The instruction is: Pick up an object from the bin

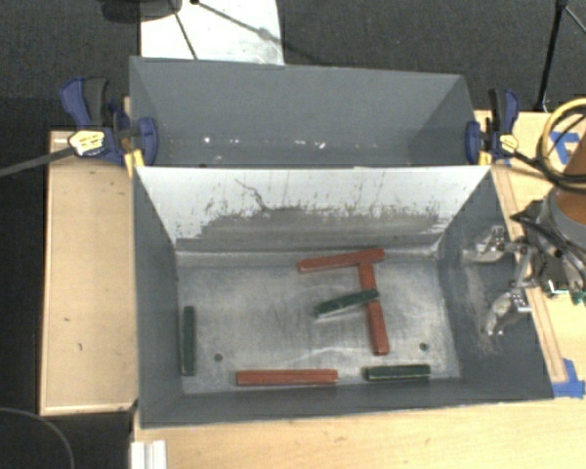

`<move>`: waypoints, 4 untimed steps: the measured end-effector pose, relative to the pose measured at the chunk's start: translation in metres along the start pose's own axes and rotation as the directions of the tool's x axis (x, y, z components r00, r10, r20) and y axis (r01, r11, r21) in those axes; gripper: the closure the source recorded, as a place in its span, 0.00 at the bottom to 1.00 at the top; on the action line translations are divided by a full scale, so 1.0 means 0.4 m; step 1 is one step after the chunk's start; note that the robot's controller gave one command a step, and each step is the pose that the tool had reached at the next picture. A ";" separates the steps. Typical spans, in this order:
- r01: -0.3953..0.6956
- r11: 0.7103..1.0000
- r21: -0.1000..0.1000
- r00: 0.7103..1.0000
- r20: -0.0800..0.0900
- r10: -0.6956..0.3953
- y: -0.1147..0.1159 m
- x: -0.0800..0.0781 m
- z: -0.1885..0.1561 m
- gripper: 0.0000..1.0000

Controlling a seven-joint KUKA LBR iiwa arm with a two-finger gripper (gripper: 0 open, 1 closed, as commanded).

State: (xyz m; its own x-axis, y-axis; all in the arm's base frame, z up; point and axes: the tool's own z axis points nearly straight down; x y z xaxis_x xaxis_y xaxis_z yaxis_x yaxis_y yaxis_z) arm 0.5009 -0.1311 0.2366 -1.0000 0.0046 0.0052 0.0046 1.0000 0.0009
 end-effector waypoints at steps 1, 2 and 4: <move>0.005 1.000 0.002 1.000 0.008 -0.005 0.002 -0.004 -0.011 0.00; 0.028 1.000 0.003 1.000 0.014 -0.028 0.016 0.010 0.121 0.00; -0.018 1.000 0.002 1.000 0.013 0.018 0.106 0.023 0.355 0.00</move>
Offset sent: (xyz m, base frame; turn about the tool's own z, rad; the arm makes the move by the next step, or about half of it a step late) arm -0.0220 0.0190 -0.1666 -0.0908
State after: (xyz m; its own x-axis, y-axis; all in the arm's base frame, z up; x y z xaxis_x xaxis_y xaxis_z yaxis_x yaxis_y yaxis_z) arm 0.4911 -0.0884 0.0946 -0.9997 0.0228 -0.0078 0.0228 0.9997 -0.0012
